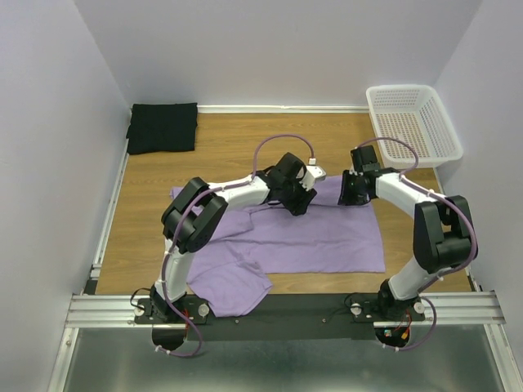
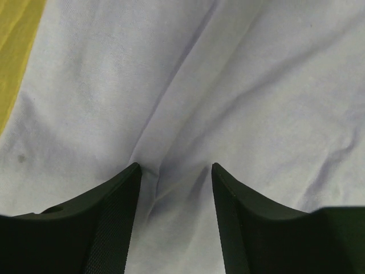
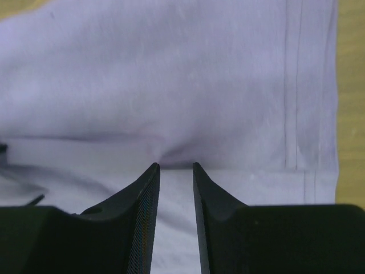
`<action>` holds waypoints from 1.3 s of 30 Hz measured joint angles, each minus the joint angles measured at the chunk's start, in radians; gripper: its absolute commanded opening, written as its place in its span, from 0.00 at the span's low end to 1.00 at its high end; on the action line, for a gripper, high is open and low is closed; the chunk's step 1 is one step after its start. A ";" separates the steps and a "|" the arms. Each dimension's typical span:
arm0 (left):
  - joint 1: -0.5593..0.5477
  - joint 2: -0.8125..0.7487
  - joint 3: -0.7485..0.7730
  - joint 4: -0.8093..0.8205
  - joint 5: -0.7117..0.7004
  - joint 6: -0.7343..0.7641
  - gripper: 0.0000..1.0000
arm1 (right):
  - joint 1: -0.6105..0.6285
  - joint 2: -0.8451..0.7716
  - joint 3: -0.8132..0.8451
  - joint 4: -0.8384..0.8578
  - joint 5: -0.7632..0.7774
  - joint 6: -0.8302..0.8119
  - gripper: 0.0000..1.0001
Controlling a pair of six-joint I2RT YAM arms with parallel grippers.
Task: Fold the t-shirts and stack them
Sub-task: Fold the tshirt
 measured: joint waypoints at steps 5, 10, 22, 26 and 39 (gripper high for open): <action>0.006 -0.003 0.001 -0.001 -0.006 -0.011 0.79 | 0.000 -0.076 -0.066 -0.010 -0.015 0.023 0.37; 0.019 -0.050 -0.008 -0.025 -0.009 -0.047 0.89 | -0.006 -0.109 -0.088 -0.015 -0.015 0.032 0.36; 0.196 -0.522 -0.298 0.043 -0.211 -0.373 0.81 | -0.027 -0.093 0.041 0.045 -0.072 0.029 0.36; 0.376 -0.599 -0.499 0.032 -0.275 -0.512 0.80 | -0.070 -0.046 0.042 0.090 -0.106 0.043 0.36; 0.684 -0.637 -0.708 -0.026 -0.320 -0.665 0.80 | -0.238 0.049 -0.053 0.181 -0.169 0.101 0.36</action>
